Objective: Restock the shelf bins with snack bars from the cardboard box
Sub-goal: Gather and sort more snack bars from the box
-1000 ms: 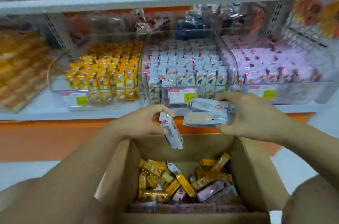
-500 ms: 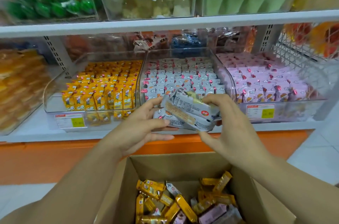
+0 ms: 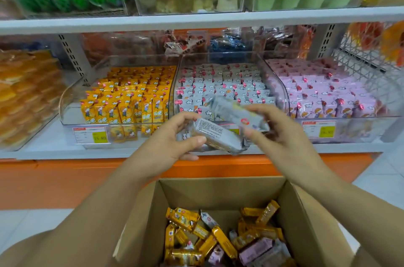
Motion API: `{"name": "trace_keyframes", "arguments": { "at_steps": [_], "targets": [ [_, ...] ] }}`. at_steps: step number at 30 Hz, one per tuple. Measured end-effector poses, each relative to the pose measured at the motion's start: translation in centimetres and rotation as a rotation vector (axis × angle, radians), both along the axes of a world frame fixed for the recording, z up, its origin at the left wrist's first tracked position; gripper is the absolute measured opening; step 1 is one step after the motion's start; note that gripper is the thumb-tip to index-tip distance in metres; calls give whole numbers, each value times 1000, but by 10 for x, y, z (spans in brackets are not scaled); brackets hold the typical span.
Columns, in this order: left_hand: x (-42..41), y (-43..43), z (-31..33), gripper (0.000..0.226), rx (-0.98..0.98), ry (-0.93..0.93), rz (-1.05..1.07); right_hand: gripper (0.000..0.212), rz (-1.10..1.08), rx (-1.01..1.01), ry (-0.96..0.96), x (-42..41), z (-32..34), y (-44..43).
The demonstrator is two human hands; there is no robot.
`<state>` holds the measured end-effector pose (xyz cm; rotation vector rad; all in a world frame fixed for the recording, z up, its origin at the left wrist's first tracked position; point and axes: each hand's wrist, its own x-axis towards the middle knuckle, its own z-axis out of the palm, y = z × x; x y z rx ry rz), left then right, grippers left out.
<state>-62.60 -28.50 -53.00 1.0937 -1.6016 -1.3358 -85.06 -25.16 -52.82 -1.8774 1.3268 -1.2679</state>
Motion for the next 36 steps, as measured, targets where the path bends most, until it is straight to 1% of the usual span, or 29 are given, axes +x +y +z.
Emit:
{"name": "trace_keyframes", "arguments": {
  "at_steps": [1, 2, 5, 9, 11, 12, 14, 16, 17, 19, 21, 23, 25, 26, 28, 29, 30, 32, 34, 36],
  "targets": [
    [2, -1, 1, 33, -46, -53, -2, 31, -53, 6, -32, -6, 4, -3],
    [6, -1, 3, 33, -84, -107, -7, 32, -102, 4, -24, -12, 8, -6],
    [17, -4, 5, 33, -139, -233, -74, 37, -180, -28, 145, -24, 15, -12],
    [26, -6, 9, 31, -121, -390, -156, 38, -200, -64, 359, -18, 22, -29],
    [27, -7, 10, 30, -102, -440, -174, 38, -200, -95, 432, -10, 24, -44],
    [28, -8, 10, 31, -89, -444, -185, 37, -193, -92, 446, -6, 26, -51],
    [31, -11, 11, 31, -74, -443, -204, 28, -169, -65, 471, 2, 32, -64],
    [35, -16, 14, 30, -82, -442, -203, 22, -150, -39, 554, 6, 37, -74],
    [38, -19, 16, 30, -89, -446, -193, 23, -139, -28, 608, 9, 39, -79],
    [43, -26, 20, 30, -104, -449, -178, 33, -105, 23, 685, 18, 38, -88],
    [48, -31, 24, 32, -99, -441, -180, 41, -38, 120, 670, 33, 30, -95],
    [51, -33, 26, 33, -96, -428, -176, 37, 24, 189, 649, 50, 17, -101],
    [52, -34, 26, 33, -102, -418, -157, 25, 59, 228, 704, 59, 10, -108],
    [53, -34, 25, 33, -103, -414, -150, 24, 80, 262, 737, 59, 10, -112],
    [53, -33, 25, 33, -110, -412, -147, 31, 146, 309, 837, 51, 14, -112],
    [53, -33, 25, 33, -116, -412, -149, 36, 161, 280, 869, 46, 17, -110],
    [53, -32, 26, 33, -121, -411, -152, 40, 138, 211, 855, 41, 21, -104],
    [51, -30, 27, 34, -134, -401, -156, 46, 63, 71, 685, 38, 33, -79],
    [45, -27, 28, 35, -135, -360, -171, 46, 129, 58, 514, 41, 41, -49],
    [37, -24, 29, 33, -142, -326, -194, 47, 234, 86, 489, 50, 40, -26]
  ]
}}
